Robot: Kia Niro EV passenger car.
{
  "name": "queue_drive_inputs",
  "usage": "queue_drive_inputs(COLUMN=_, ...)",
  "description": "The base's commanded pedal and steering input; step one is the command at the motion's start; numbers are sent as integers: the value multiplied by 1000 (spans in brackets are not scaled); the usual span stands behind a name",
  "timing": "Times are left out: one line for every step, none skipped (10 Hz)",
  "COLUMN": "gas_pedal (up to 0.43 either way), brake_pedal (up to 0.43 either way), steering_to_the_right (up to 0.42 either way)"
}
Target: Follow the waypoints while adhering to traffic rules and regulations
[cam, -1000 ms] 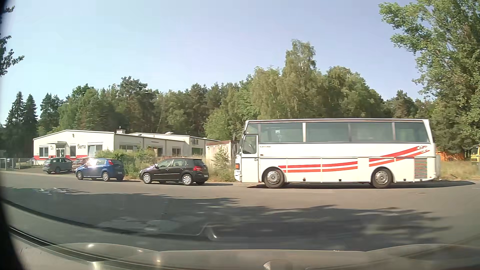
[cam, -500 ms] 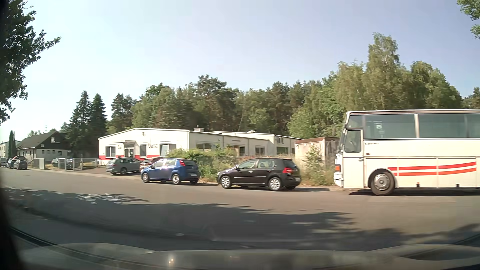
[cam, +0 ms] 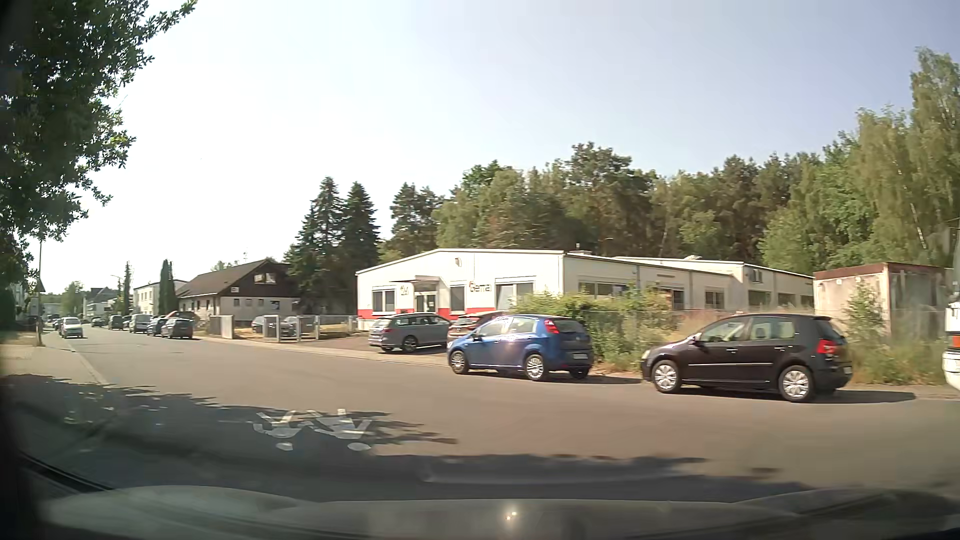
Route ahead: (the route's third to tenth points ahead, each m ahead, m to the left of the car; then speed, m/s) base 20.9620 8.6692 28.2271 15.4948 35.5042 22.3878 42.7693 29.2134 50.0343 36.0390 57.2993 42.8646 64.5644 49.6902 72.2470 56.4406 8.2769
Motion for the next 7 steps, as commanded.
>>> queue_drive_inputs(gas_pedal=650, brake_pedal=18, steering_to_the_right=-277)
queue_drive_inputs(gas_pedal=650, brake_pedal=18, steering_to_the_right=-253)
queue_drive_inputs(gas_pedal=650, brake_pedal=18, steering_to_the_right=-224)
queue_drive_inputs(gas_pedal=650, brake_pedal=18, steering_to_the_right=-204)
queue_drive_inputs(gas_pedal=650, brake_pedal=18, steering_to_the_right=-194)
queue_drive_inputs(gas_pedal=650, brake_pedal=18, steering_to_the_right=-186)
queue_drive_inputs(gas_pedal=650, brake_pedal=18, steering_to_the_right=-176)
